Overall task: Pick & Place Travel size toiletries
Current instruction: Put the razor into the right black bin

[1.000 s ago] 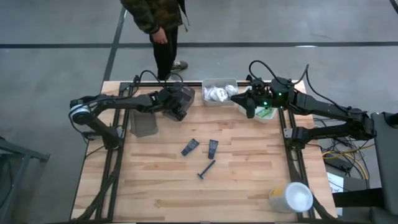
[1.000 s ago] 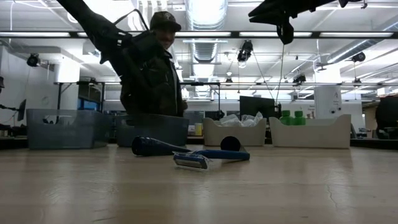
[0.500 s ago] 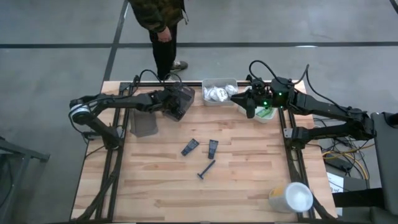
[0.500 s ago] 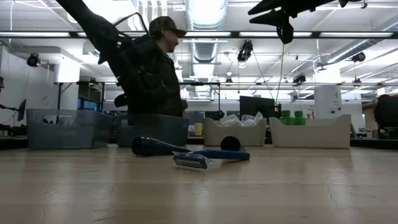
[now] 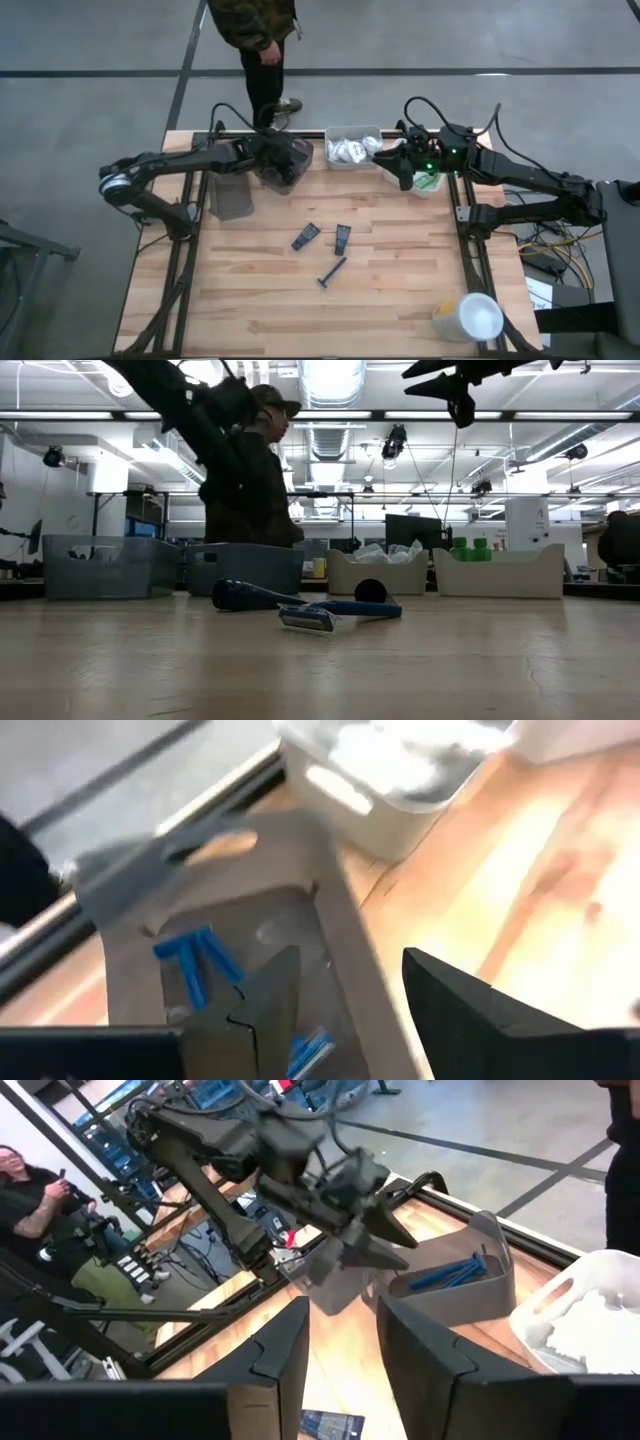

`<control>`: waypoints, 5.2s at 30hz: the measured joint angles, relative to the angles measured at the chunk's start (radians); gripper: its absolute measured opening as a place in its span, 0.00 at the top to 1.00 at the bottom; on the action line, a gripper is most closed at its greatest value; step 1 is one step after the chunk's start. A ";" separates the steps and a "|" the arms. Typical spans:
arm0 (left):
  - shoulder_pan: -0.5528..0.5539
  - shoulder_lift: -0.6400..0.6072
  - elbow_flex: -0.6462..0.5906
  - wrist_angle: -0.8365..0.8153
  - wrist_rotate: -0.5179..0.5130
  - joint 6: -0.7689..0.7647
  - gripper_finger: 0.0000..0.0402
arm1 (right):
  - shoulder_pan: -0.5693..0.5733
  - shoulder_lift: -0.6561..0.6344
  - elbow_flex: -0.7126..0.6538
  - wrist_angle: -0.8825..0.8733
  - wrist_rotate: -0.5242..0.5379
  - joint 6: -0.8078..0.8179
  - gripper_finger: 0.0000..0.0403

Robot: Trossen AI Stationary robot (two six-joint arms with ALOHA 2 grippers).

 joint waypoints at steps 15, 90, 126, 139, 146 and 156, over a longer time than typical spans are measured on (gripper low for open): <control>-0.292 -0.184 0.000 0.080 -0.132 0.009 0.55 | 0.000 -0.092 -0.001 -0.179 -0.019 -0.021 0.63; -0.911 -0.023 -0.001 0.078 0.019 -0.204 0.56 | 0.564 1.068 0.426 -0.212 -0.014 -0.900 0.54; -0.910 -0.152 -0.001 -0.026 -0.008 -0.200 0.56 | 0.558 1.023 0.377 -0.228 -0.199 -0.766 0.93; -0.907 -0.276 -0.001 -0.089 -0.115 -0.170 0.56 | 0.513 0.706 0.145 -0.053 -0.174 -0.604 0.93; -0.893 -0.288 -0.001 -0.038 -0.165 -0.143 0.56 | 0.444 0.509 0.015 0.137 -0.123 -0.483 0.93; -0.844 -0.283 -0.001 0.172 -0.397 -0.028 0.56 | 0.342 0.360 -0.021 0.387 -0.032 -0.372 0.92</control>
